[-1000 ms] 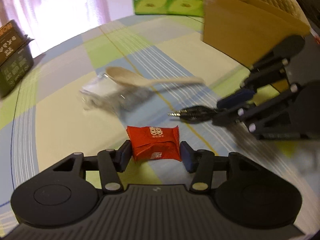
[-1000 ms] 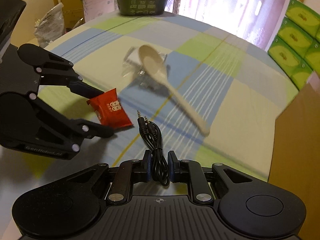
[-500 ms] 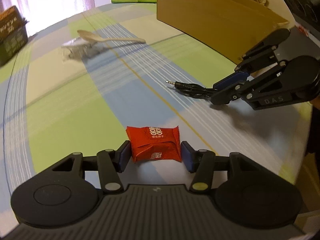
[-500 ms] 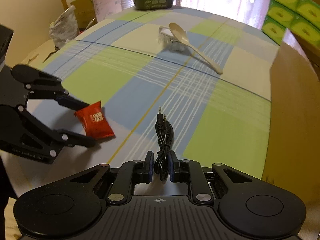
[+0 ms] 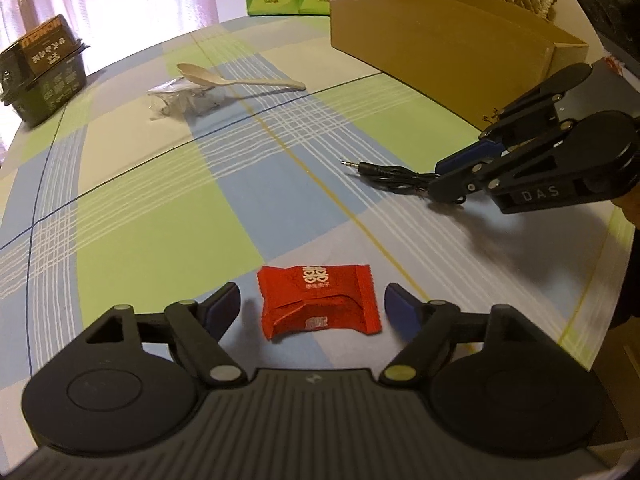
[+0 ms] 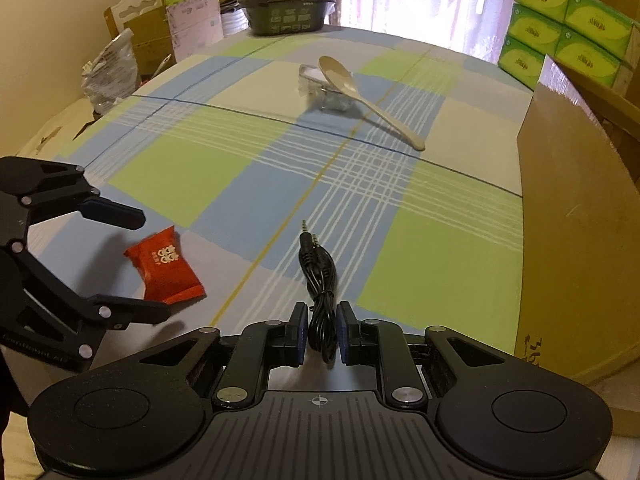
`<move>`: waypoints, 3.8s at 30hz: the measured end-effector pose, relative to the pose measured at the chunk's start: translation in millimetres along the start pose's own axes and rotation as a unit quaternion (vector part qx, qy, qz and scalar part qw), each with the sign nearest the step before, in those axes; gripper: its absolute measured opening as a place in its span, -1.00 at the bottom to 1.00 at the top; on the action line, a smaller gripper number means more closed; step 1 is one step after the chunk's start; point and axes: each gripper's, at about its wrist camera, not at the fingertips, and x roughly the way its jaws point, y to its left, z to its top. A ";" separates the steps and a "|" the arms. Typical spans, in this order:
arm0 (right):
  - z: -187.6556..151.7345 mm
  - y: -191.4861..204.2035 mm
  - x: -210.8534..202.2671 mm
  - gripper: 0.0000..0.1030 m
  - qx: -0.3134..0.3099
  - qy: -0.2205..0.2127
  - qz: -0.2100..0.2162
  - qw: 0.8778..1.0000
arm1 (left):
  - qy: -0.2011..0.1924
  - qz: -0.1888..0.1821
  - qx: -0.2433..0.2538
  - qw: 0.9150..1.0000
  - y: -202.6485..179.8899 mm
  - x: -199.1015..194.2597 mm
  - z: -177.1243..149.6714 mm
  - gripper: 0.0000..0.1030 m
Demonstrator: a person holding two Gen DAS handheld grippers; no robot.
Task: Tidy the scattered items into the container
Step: 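Lift red packet with left gripper while right gripper lifts black cable, then carry red packet with left gripper while right gripper carries cable to cardboard box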
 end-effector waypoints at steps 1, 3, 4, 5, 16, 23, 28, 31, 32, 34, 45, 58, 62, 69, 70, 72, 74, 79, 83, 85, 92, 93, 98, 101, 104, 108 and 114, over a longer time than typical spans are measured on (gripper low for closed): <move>0.0 -0.6 1.5 -0.60 0.000 0.000 -0.001 1.000 | 0.000 0.000 -0.001 1.000 -0.1 1.1 -0.1 0.47; -0.7 -2.7 4.3 -0.45 0.003 0.000 0.000 1.000 | 0.000 0.001 -0.006 1.000 -0.4 4.1 0.1 0.47; -1.3 -3.8 5.0 0.15 0.006 0.000 0.001 1.000 | 0.000 0.002 -0.009 1.000 -0.2 5.6 0.5 0.47; -2.3 -4.8 5.1 0.43 0.010 -0.002 -0.002 1.000 | 0.000 0.004 -0.012 1.000 -0.3 6.9 0.7 0.48; -2.0 -10.4 10.3 0.52 0.011 -0.013 0.005 1.000 | 0.007 0.012 -0.007 1.000 -9.2 11.8 3.1 0.32; 3.7 -3.6 17.6 0.15 -0.018 -0.012 0.008 1.000 | 0.009 0.010 -0.001 1.000 -11.8 9.8 3.6 0.02; -1.3 1.2 18.5 0.15 -0.028 -0.012 0.011 0.999 | 0.009 0.009 -0.006 1.000 -12.2 7.1 1.9 -0.15; -2.5 1.4 17.8 -0.10 -0.028 -0.013 0.015 0.999 | 0.007 0.007 -0.006 1.000 -13.3 5.1 -0.2 -0.20; -2.4 1.9 17.5 -0.16 -0.029 -0.013 0.015 0.999 | 0.007 0.008 -0.007 1.000 -13.3 4.4 -1.1 -0.20; -2.0 3.5 16.9 -0.58 -0.033 -0.013 0.017 0.999 | 0.008 0.007 -0.007 1.000 -14.0 3.2 -2.0 -0.22; -5.2 3.9 -0.9 -0.70 -0.017 -0.029 0.005 0.999 | 0.010 0.000 -0.013 1.000 -18.2 -5.3 -5.9 -0.23; -9.5 3.1 -46.8 -0.70 0.008 -0.065 -0.012 0.998 | -0.003 0.000 -0.015 1.000 -29.4 -26.1 0.5 -0.23; -9.8 0.1 -65.6 -0.70 0.014 -0.082 -0.022 0.996 | -0.009 0.002 -0.008 1.000 -36.9 -34.2 6.8 -0.23; -12.6 -13.2 -103.3 -0.70 0.027 -0.114 -0.048 0.992 | -0.023 0.000 0.010 1.000 -57.9 -47.5 24.6 -0.23; -13.1 -16.1 -109.0 -0.70 0.030 -0.119 -0.053 0.991 | -0.025 -0.001 0.013 1.000 -61.7 -48.9 28.0 -0.23; -14.8 -23.0 -121.4 -0.70 0.036 -0.129 -0.063 0.989 | -0.030 -0.004 0.019 0.999 -70.3 -51.5 35.3 -0.23; -15.7 -31.5 -133.4 -0.70 0.043 -0.140 -0.074 0.986 | -0.035 -0.008 0.026 0.999 -78.3 -52.7 43.3 -0.23; -16.0 -55.9 -161.4 -0.70 0.057 -0.166 -0.101 0.979 | -0.050 -0.021 0.043 0.998 -101.0 -54.0 70.0 -0.24; -17.2 -78.9 -178.1 -0.70 0.072 -0.180 -0.119 0.974 | -0.062 -0.035 0.051 0.996 -119.6 -50.9 96.8 -0.24; -17.8 -92.2 -185.8 -0.70 0.084 -0.188 -0.128 0.970 | -0.069 -0.043 0.056 0.995 -128.9 -48.6 112.1 -0.23; -19.1 -137.5 -203.4 -0.70 0.111 -0.201 -0.153 0.961 | -0.099 -0.066 0.055 0.991 -155.1 -41.2 168.4 -0.24; -19.3 -143.1 -204.1 -0.70 0.114 -0.201 -0.155 0.960 | -0.102 -0.069 0.054 0.991 -158.9 -39.5 177.1 -0.24; -19.1 -166.8 -205.2 -0.70 0.130 -0.202 -0.158 0.958 | -0.114 -0.082 0.061 0.988 -175.0 -28.8 210.4 -0.24; -20.6 -177.1 -205.2 -0.70 0.139 -0.203 -0.157 0.957 | -0.116 -0.088 0.062 0.987 -181.7 -19.5 224.7 -0.24; -21.9 -185.1 -203.6 -0.70 0.148 -0.203 -0.155 0.955 | -0.114 -0.090 0.066 0.987 -186.2 -10.9 233.5 -0.23; -25.6 -192.4 -201.2 -0.70 0.157 -0.202 -0.153 0.955 | -0.110 -0.090 0.072 0.987 -189.9 -0.8 241.6 -0.23; -30.7 -201.1 -197.9 -0.70 0.169 -0.199 -0.151 0.953 | -0.108 -0.093 0.063 0.988 -191.4 10.2 248.7 -0.13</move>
